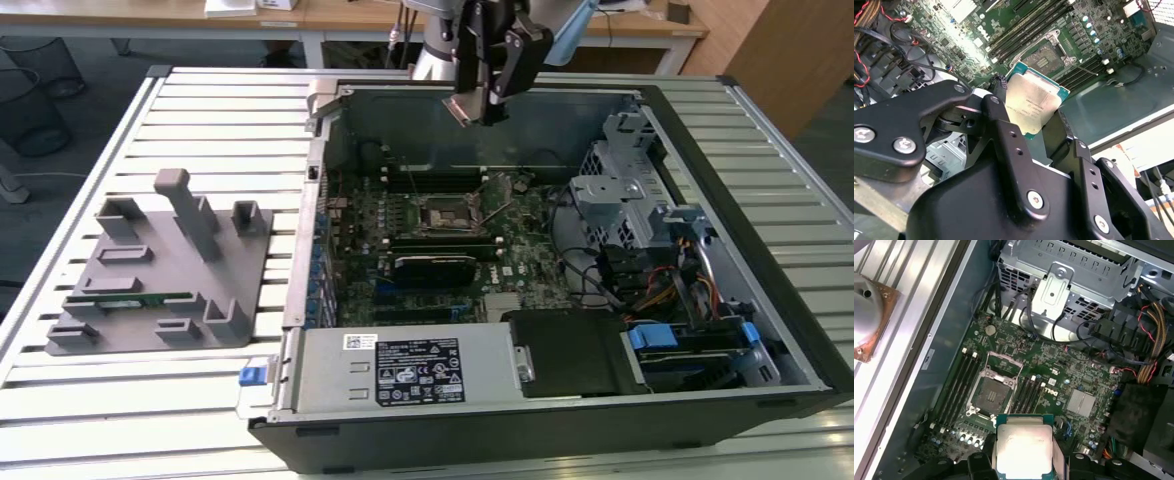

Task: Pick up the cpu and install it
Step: 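Place the cpu into insertion slot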

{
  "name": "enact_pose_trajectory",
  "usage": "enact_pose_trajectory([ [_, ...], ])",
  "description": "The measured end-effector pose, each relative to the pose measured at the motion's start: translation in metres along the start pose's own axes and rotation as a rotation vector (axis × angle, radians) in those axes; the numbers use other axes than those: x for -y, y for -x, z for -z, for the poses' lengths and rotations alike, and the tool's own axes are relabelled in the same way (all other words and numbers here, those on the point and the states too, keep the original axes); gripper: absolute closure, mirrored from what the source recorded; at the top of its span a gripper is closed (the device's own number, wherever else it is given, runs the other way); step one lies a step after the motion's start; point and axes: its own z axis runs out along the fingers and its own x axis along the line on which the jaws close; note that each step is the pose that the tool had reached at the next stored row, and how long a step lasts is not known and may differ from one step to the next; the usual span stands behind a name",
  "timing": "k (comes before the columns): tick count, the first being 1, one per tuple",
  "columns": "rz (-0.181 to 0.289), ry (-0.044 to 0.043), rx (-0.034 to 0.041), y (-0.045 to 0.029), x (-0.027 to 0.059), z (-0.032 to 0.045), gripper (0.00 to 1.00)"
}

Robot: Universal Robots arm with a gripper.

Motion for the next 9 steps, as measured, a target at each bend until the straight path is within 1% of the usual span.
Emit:
enact_pose_trajectory([
  [9,-0.059,-0.0006,0.0034,0.0000,0.0000,-0.0002,0.47],
])
